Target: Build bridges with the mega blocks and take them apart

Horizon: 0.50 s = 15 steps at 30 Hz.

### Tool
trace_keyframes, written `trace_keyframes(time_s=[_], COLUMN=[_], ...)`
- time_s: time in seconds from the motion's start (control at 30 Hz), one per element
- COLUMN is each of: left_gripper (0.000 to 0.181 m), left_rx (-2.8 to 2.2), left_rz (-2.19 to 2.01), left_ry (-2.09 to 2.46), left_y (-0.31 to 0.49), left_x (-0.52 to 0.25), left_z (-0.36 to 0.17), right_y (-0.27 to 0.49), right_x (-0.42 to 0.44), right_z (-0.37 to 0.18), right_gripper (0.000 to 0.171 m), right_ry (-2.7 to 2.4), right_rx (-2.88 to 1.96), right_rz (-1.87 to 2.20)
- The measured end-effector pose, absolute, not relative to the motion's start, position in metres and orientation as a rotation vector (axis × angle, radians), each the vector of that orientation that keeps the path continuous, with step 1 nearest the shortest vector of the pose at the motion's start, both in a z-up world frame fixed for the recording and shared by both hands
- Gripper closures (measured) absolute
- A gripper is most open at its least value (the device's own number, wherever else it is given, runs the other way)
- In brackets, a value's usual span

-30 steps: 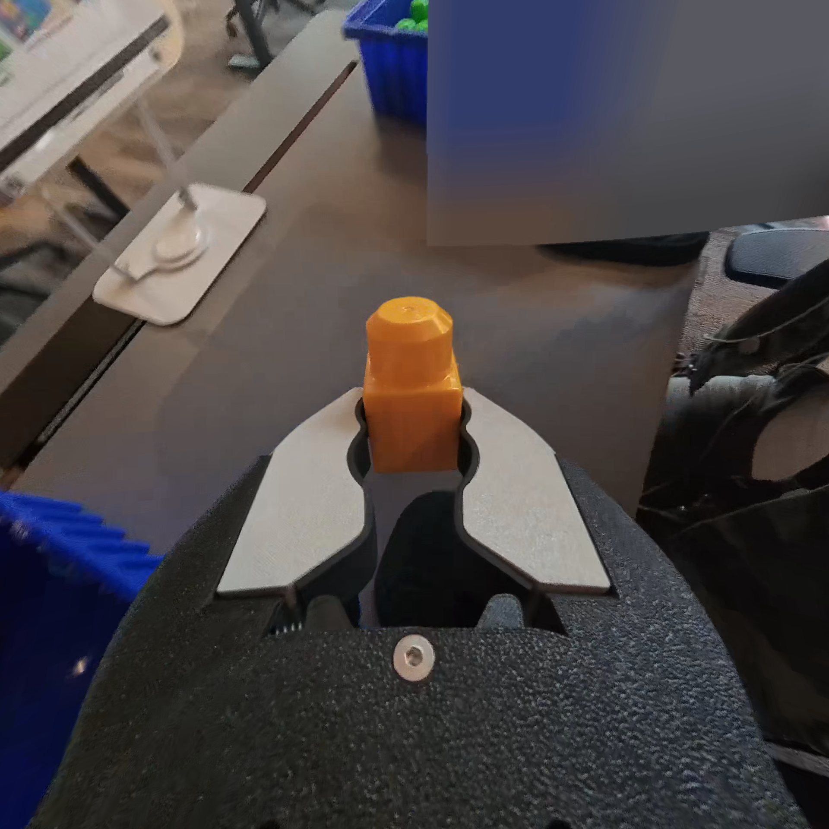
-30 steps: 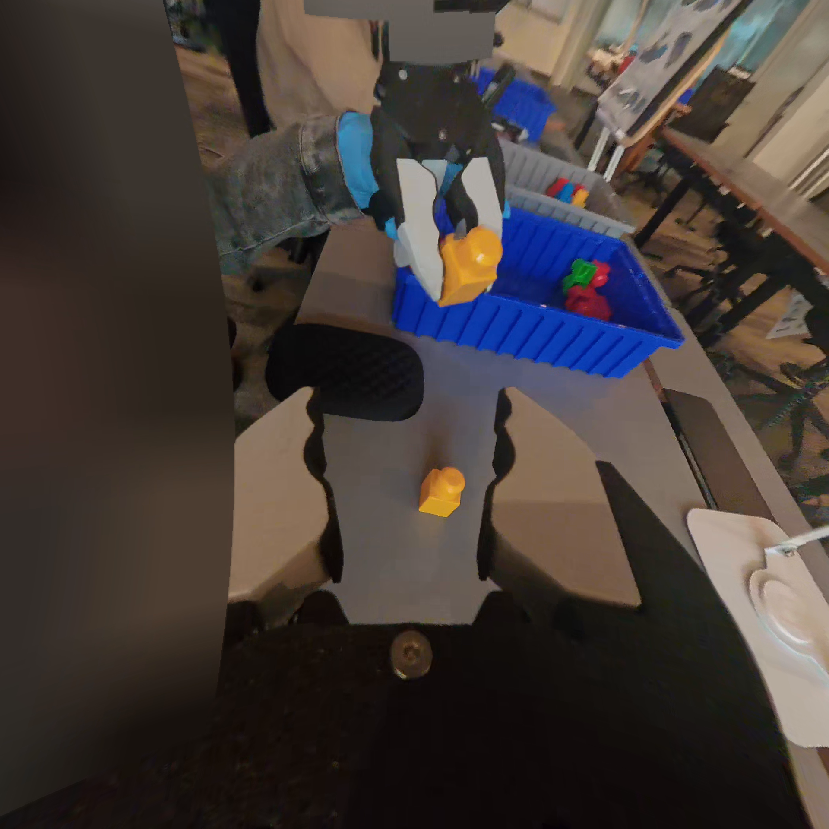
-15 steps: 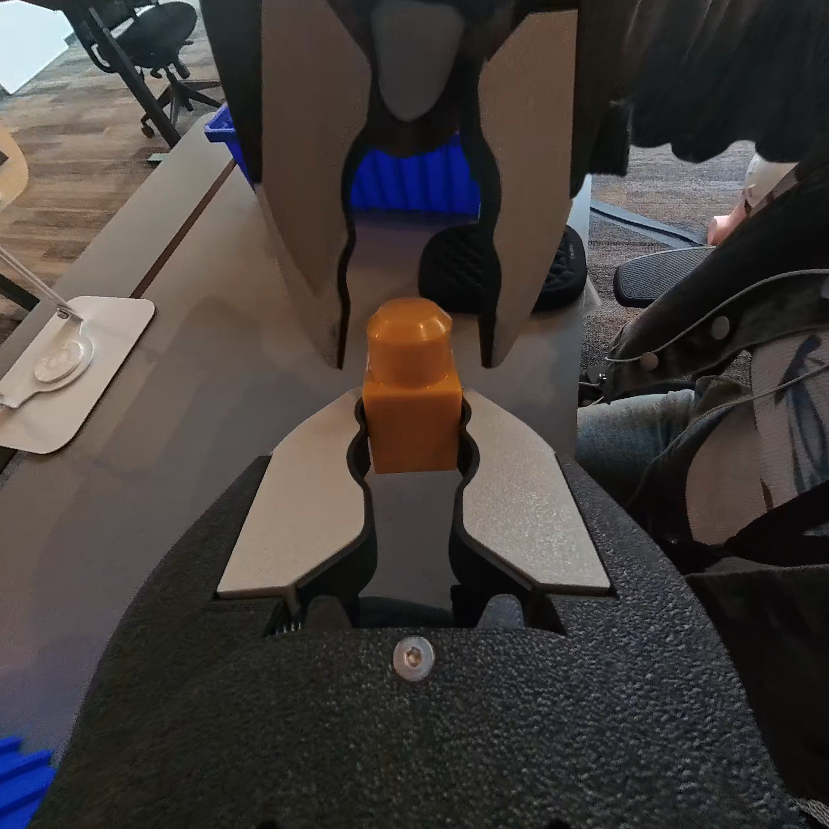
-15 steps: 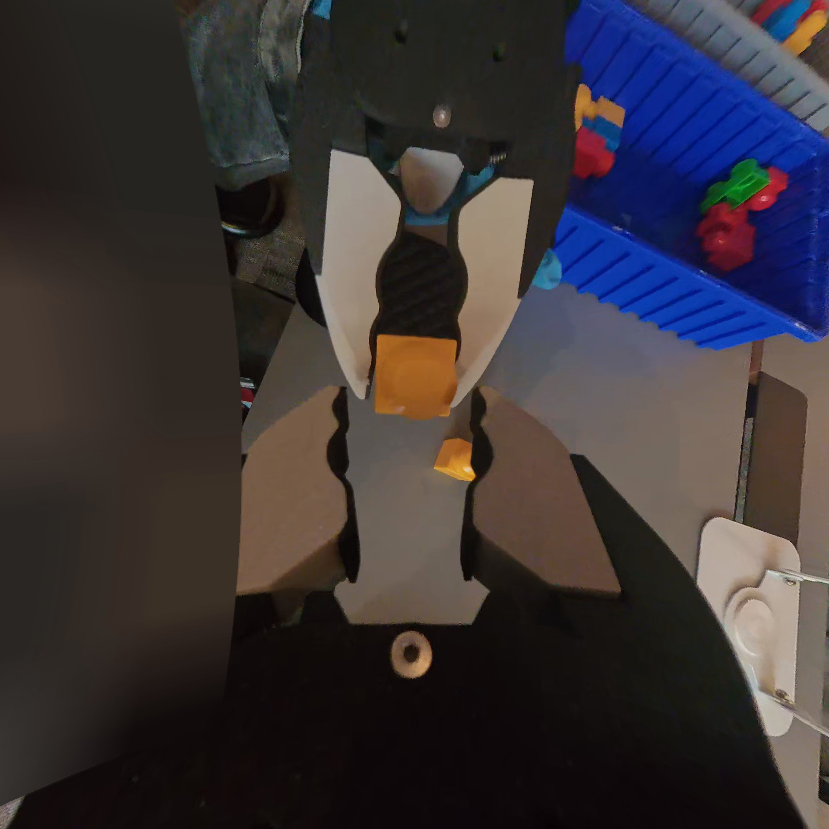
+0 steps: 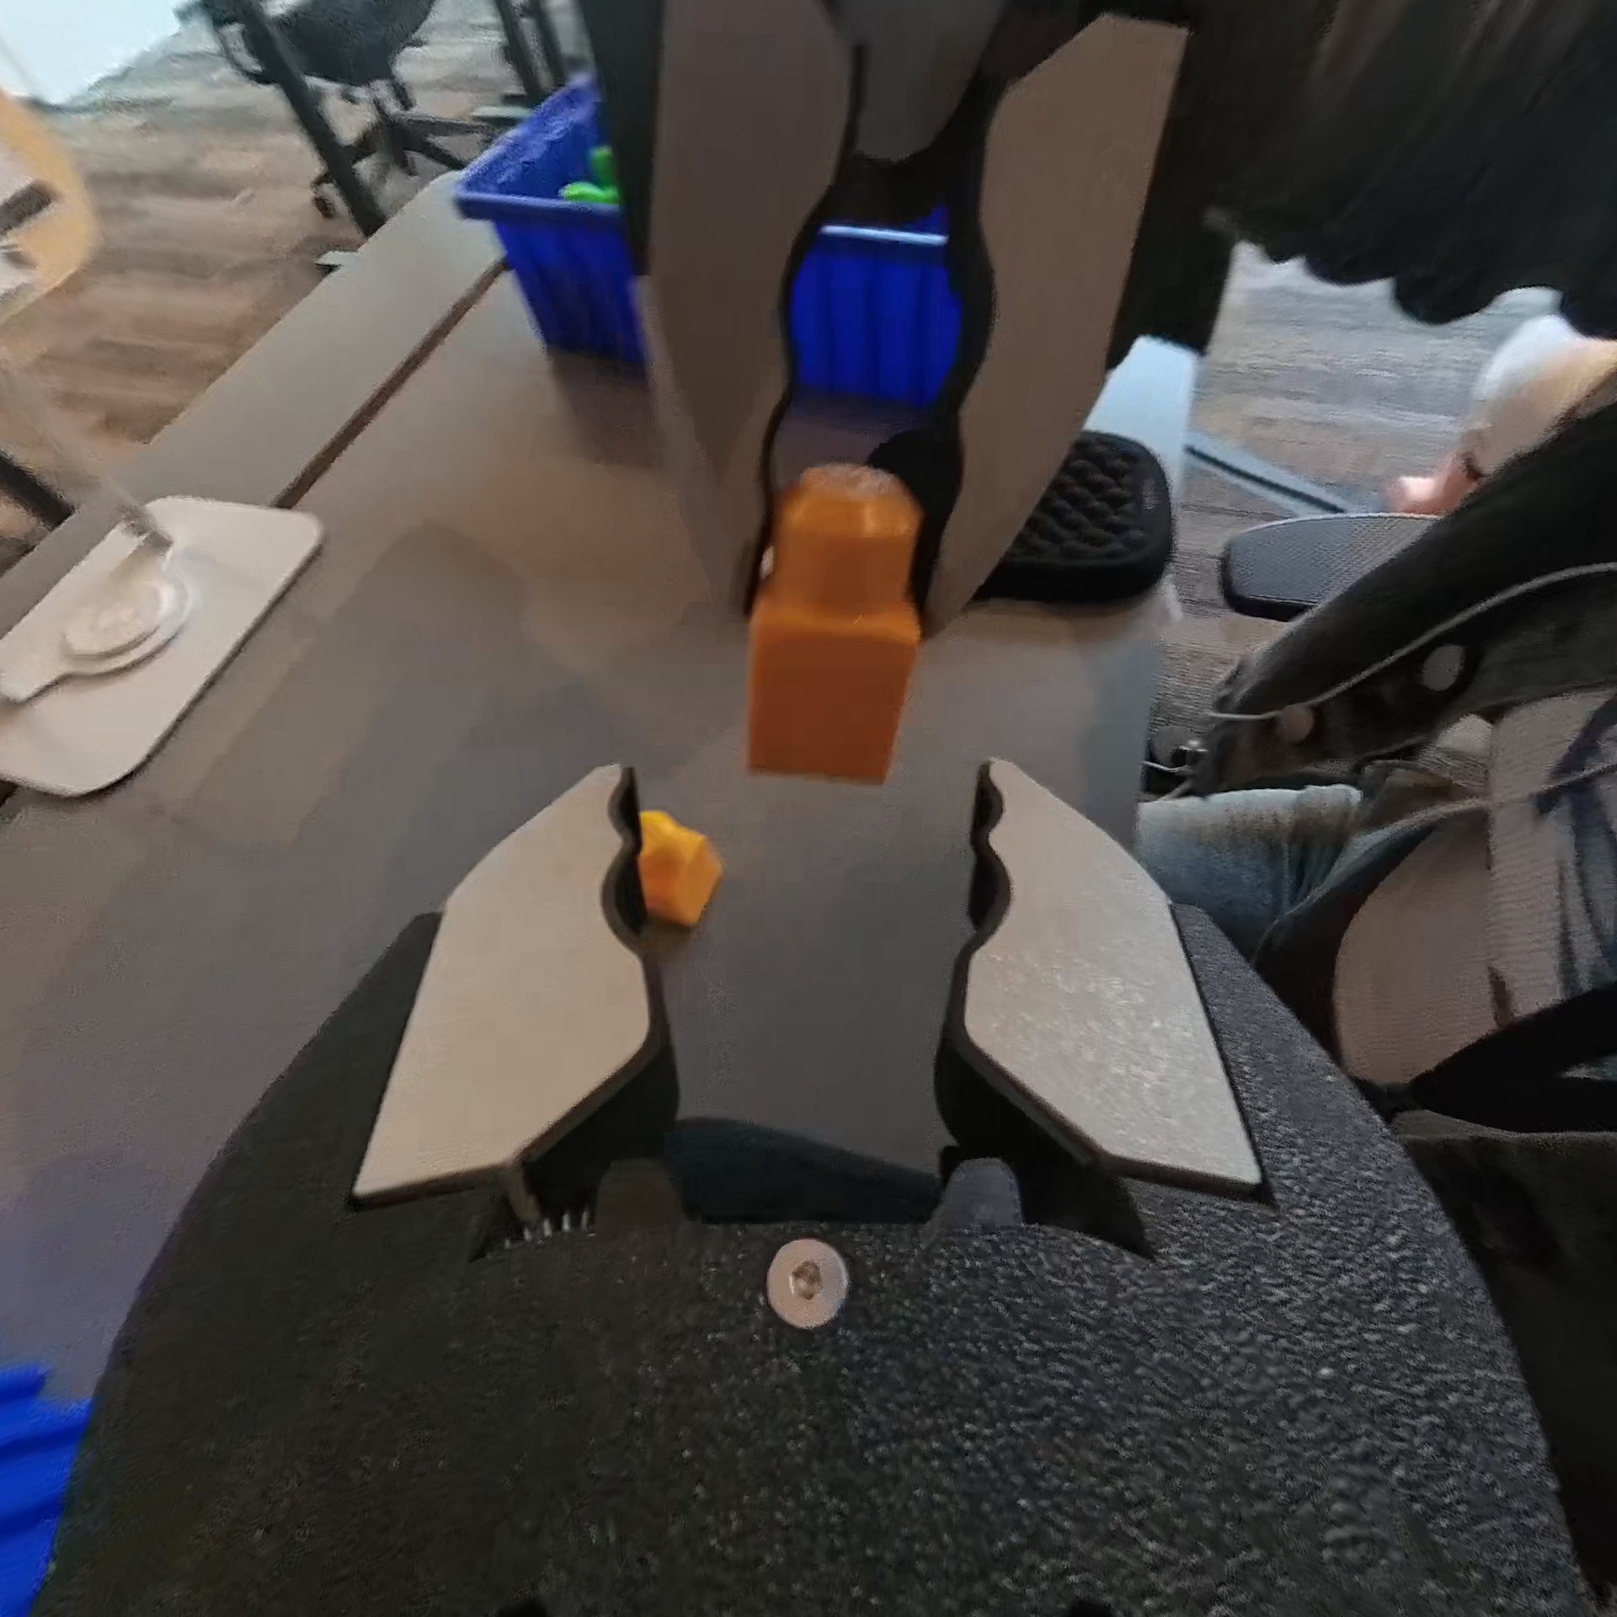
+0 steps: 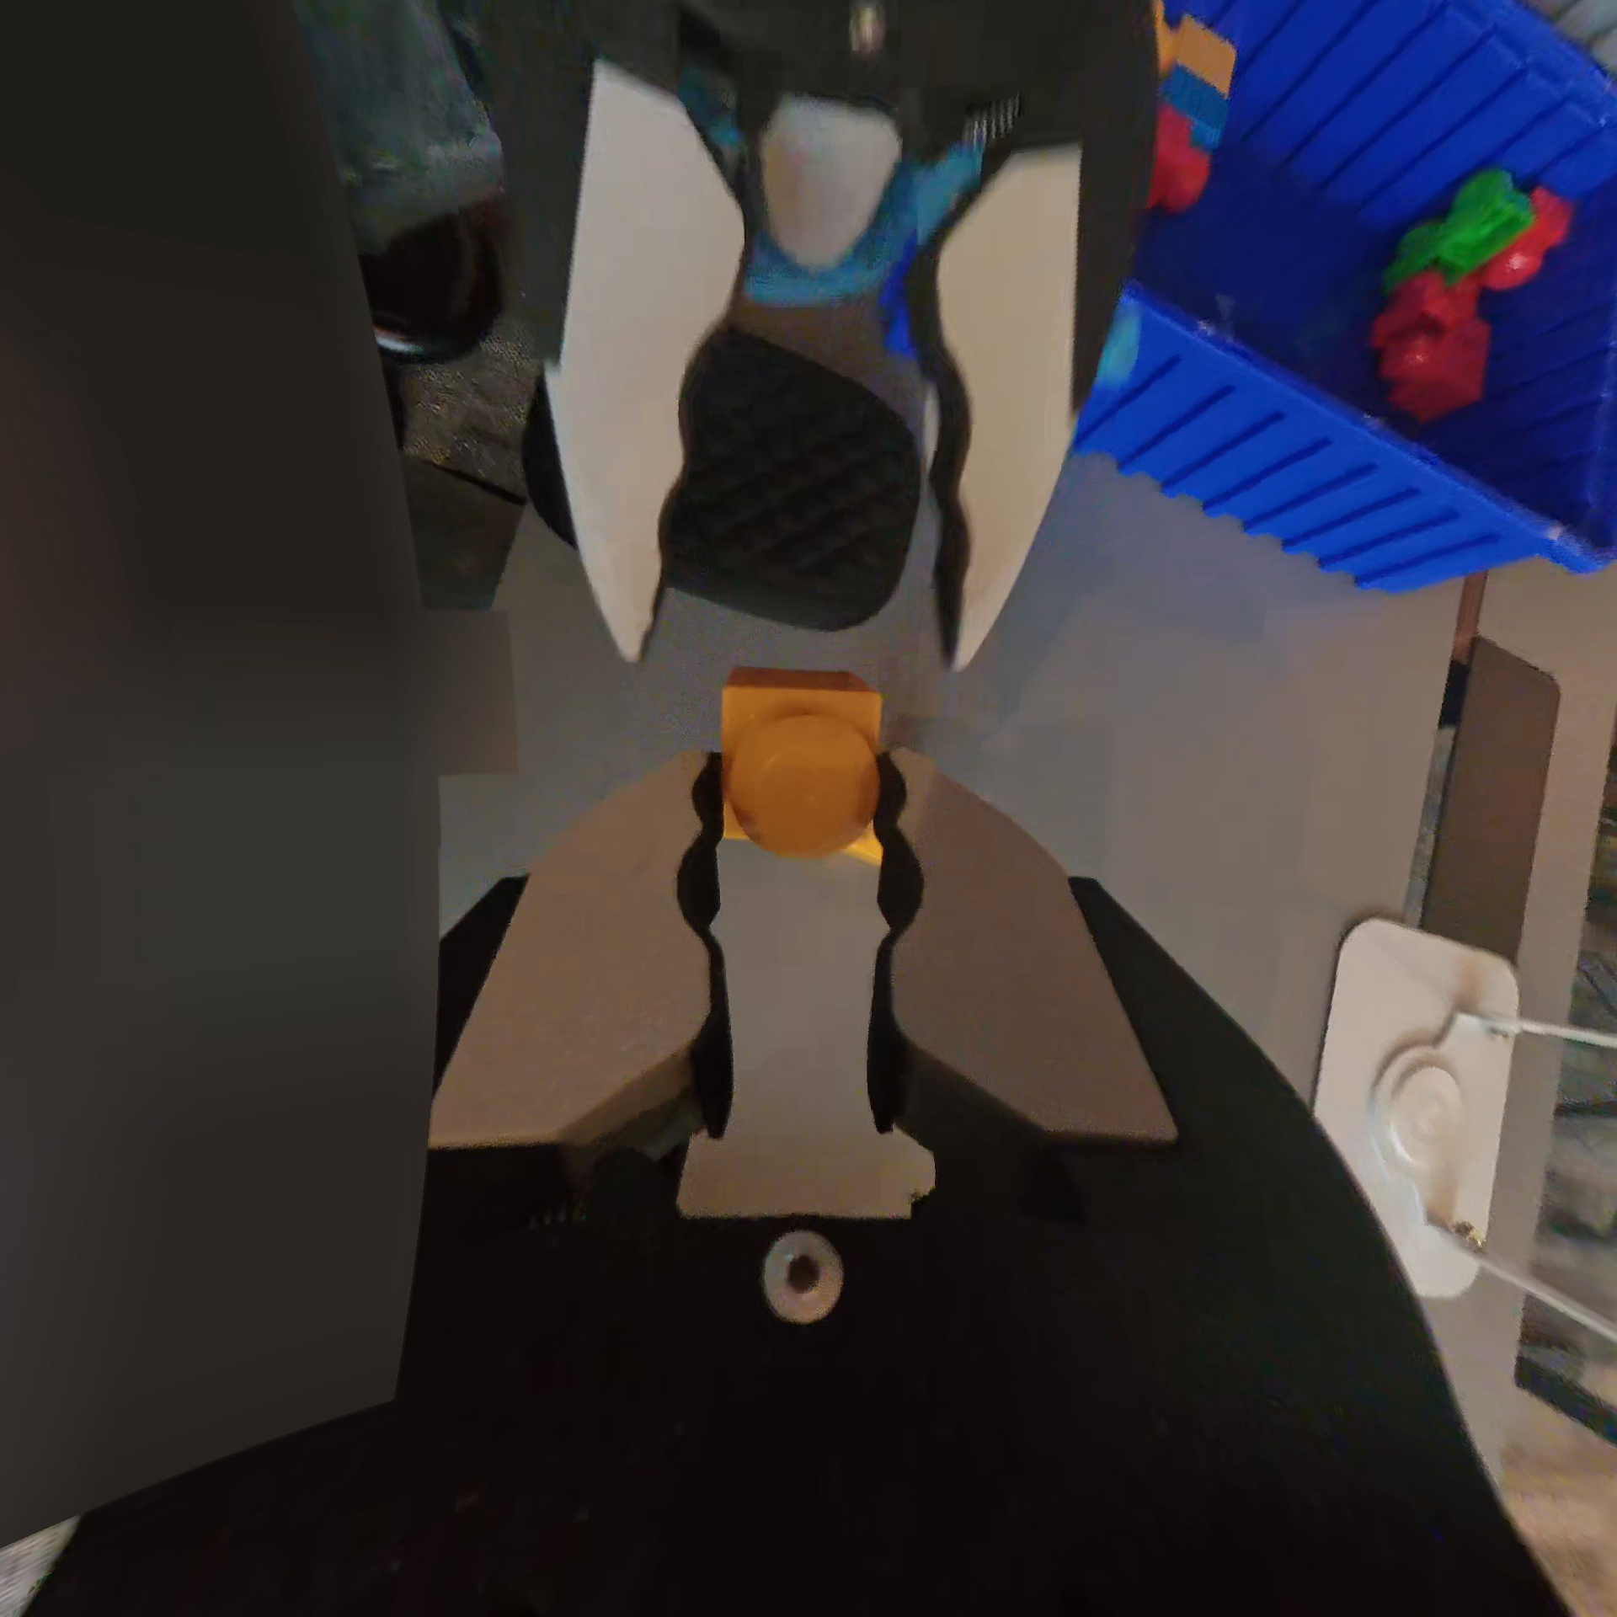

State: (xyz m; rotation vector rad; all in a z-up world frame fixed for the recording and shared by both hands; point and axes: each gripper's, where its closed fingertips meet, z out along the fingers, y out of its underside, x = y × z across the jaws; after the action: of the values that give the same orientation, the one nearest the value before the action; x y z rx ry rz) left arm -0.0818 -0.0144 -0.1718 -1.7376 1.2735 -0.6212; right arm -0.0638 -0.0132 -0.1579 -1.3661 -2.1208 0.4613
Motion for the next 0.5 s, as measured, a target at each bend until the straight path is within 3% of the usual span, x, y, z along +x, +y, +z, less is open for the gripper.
trace_keyframes(time_s=[0.5], left_gripper=[0.111], left_rx=[-1.650], left_rz=[-0.313], left_ry=[0.688], left_y=[0.000], left_x=[-0.237], left_z=[-0.111], right_y=[0.063], right_x=[-0.027], right_z=[-0.281], right_gripper=[0.138], right_ry=[-2.035], right_rx=[-1.984], right_rz=[0.256])
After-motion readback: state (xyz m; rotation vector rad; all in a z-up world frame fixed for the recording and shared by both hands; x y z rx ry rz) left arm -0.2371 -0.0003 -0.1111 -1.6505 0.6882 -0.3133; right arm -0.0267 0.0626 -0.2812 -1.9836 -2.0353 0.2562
